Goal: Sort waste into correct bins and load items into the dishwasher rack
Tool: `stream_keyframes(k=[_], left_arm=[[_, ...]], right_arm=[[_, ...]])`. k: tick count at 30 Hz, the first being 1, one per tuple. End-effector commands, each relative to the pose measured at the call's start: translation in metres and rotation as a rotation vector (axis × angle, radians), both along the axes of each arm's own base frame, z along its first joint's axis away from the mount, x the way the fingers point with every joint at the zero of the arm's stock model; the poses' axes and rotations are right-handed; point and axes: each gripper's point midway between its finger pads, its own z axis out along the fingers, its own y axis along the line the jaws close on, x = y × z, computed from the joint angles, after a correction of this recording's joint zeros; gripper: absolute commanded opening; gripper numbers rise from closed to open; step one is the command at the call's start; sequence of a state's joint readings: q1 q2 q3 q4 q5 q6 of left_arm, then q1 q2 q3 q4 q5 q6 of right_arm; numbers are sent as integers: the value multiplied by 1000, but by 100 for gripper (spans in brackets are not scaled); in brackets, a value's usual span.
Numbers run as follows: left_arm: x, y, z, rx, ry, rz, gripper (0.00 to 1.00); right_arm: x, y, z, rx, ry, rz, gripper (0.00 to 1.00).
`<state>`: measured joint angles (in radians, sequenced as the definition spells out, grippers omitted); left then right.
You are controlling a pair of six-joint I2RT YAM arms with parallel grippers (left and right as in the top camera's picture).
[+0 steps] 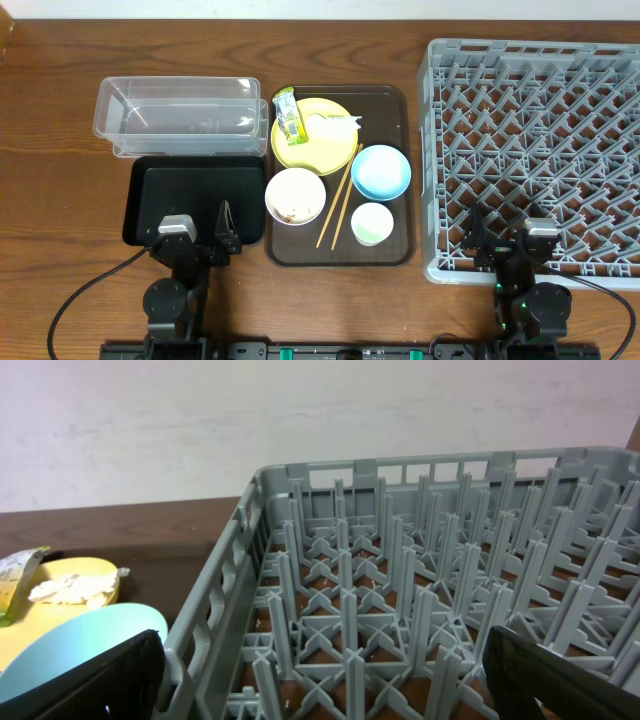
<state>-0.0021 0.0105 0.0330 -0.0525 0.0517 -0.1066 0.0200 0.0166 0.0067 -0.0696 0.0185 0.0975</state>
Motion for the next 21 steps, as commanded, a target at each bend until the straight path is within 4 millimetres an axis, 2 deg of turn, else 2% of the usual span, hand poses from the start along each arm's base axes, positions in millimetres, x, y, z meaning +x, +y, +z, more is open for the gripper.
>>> stream_keyframes(k=[1, 12, 17, 21], left_arm=[[0, 2, -16, 10, 36, 9, 94], [0, 2, -16, 1, 37, 10, 94], [-1, -4, 0, -39, 38, -16, 94], [-1, -4, 6, -39, 125, -17, 94]], right_arm=[[0, 0, 0, -9, 0, 2, 99], [0, 0, 0, -9, 0, 1, 99], [-1, -1, 4, -10, 4, -7, 99], [-3, -3, 13, -11, 30, -18, 99]])
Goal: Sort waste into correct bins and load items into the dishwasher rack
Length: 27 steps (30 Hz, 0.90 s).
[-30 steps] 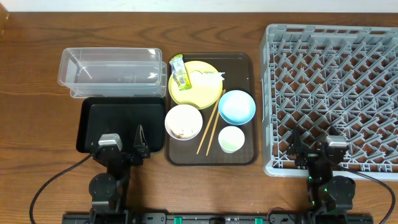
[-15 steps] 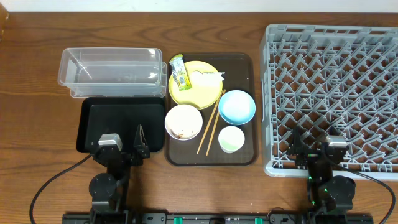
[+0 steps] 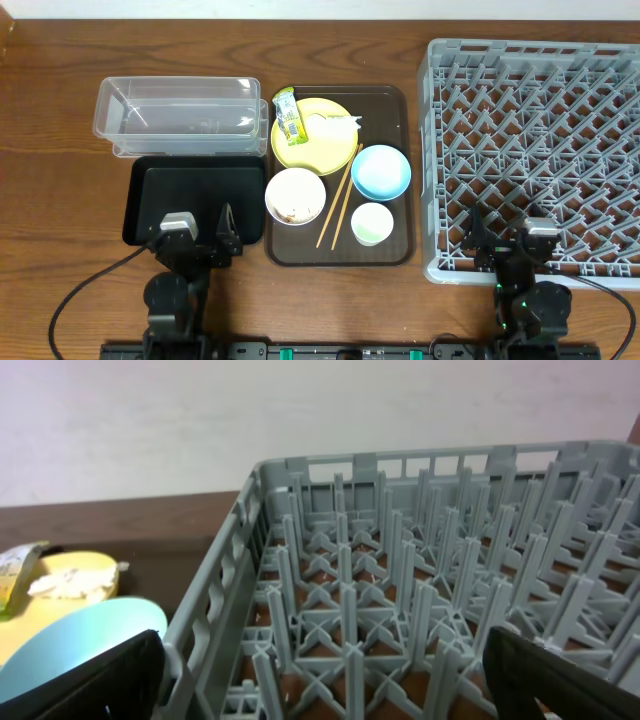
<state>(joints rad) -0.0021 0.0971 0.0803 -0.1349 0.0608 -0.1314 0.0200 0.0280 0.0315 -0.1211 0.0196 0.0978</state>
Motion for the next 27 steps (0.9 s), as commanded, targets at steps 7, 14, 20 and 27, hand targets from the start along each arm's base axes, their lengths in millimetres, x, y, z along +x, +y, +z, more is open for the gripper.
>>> stream_keyframes(k=[7, 14, 20, 27], left_arm=[[12, -3, 35, -14, 229, -10, 94], [21, -3, 31, -17, 582, -11, 94], [44, -15, 48, -54, 677, -66, 94], [86, -42, 72, -126, 531, -175, 94]], right_arm=[[7, -9, 36, -20, 106, -49, 99], [27, -8, 32, -32, 372, -46, 99], [42, -4, 24, -34, 619, -25, 99], [57, 8, 16, -4, 719, 39, 99]])
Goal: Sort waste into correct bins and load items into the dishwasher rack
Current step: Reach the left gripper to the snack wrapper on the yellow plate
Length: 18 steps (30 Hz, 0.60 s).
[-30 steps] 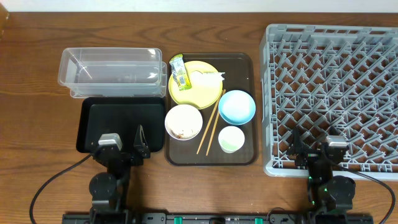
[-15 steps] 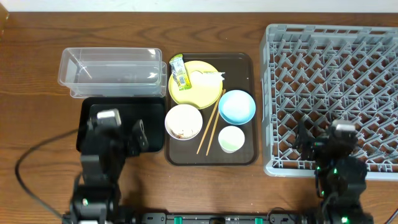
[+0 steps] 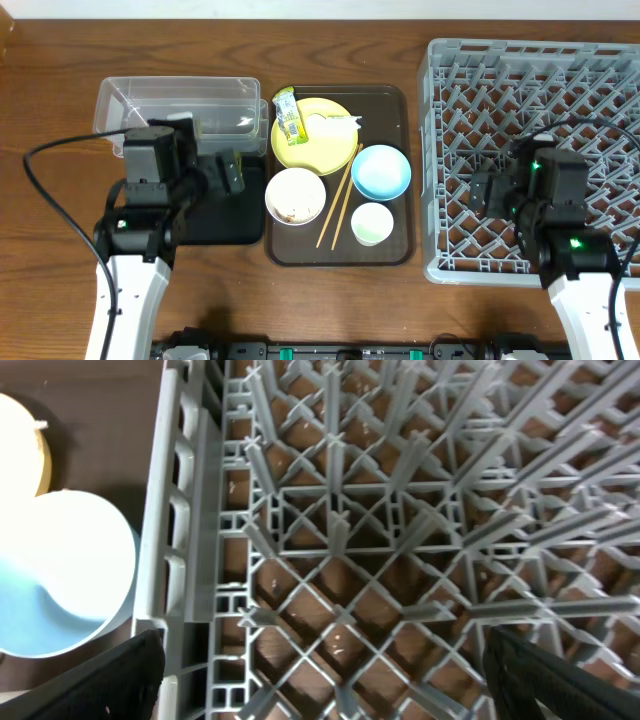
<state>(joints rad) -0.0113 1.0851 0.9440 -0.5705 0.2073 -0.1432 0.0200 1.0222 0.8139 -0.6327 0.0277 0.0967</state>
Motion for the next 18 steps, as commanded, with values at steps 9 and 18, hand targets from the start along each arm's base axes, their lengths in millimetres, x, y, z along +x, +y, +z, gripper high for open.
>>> stream_keyframes(k=[9, 18], left_arm=[[66, -45, 15, 86, -11, -39, 94], [110, -114, -42, 89, 42, -124, 94]], right_arm=[[9, 10, 9, 39, -29, 46, 99], [10, 10, 10, 38, -33, 46, 99]])
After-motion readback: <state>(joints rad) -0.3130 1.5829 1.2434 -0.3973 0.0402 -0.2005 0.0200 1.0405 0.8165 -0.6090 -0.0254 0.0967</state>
